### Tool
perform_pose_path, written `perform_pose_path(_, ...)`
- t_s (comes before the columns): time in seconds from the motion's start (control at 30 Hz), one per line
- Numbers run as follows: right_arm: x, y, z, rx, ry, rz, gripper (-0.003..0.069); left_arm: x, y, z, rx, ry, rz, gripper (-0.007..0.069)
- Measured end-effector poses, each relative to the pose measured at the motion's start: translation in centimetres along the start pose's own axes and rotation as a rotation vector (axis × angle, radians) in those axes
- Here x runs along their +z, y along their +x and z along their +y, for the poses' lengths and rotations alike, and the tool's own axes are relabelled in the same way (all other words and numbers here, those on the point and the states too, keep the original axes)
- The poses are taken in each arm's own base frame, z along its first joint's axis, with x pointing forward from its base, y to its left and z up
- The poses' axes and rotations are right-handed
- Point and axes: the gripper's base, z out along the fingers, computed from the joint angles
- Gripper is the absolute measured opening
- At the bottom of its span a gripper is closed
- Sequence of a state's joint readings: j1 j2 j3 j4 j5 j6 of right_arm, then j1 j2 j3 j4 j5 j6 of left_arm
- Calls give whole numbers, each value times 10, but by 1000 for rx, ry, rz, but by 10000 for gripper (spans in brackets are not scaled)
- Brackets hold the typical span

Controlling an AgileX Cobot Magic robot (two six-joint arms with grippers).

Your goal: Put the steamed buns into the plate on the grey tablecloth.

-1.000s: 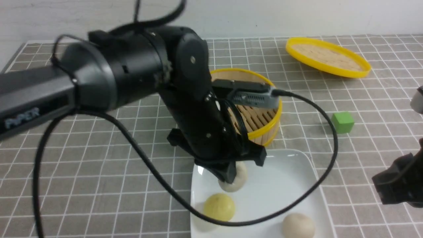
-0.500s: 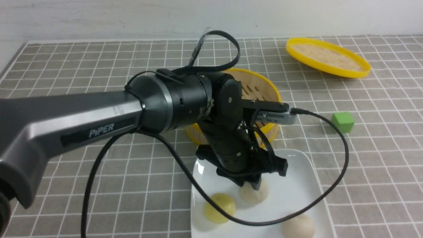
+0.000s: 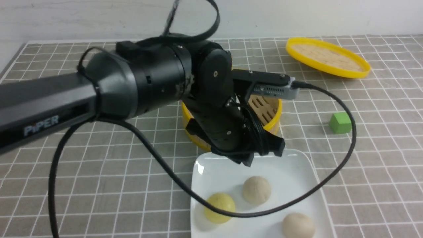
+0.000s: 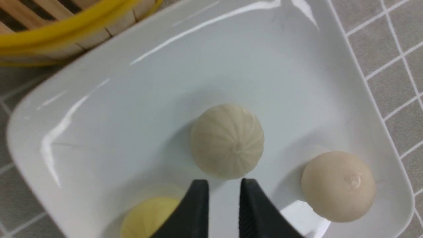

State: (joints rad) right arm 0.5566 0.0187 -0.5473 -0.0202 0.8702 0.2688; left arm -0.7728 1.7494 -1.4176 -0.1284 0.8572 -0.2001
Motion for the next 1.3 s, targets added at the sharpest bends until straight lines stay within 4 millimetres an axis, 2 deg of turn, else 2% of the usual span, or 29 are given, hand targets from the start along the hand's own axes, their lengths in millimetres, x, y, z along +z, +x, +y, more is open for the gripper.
perform_pose_path(0.03, 12, 6, -1, -4, -9, -30, -14, -8, 0, 0, 11, -6, -11, 46)
perform_pose_path(0.13, 26, 13, -3, -8, -27, -95, -13, -16, 1, 0, 20, -12, -21, 3)
perform_pose_path(0.3, 34, 17, -4, -19, -32, -137, -10, -17, 1, 1, 25, -19, -20, 2)
perform_pose_path(0.77, 35, 18, -4, -20, -31, -136, -1, -17, 1, 5, 56, -59, -17, 6)
perform_pose_path(1.1, 38, 19, -6, -47, -18, -153, 6, -20, 8, 11, 92, -138, 76, 14)
perform_pose_path(1.2, 46, 26, -9, -77, 4, -177, 8, -25, 7, 13, 108, -171, 95, 16)
perform_pose_path(1.3, 60, 52, -21, -85, 111, -166, 12, -41, 0, 13, 126, -204, 77, 18)
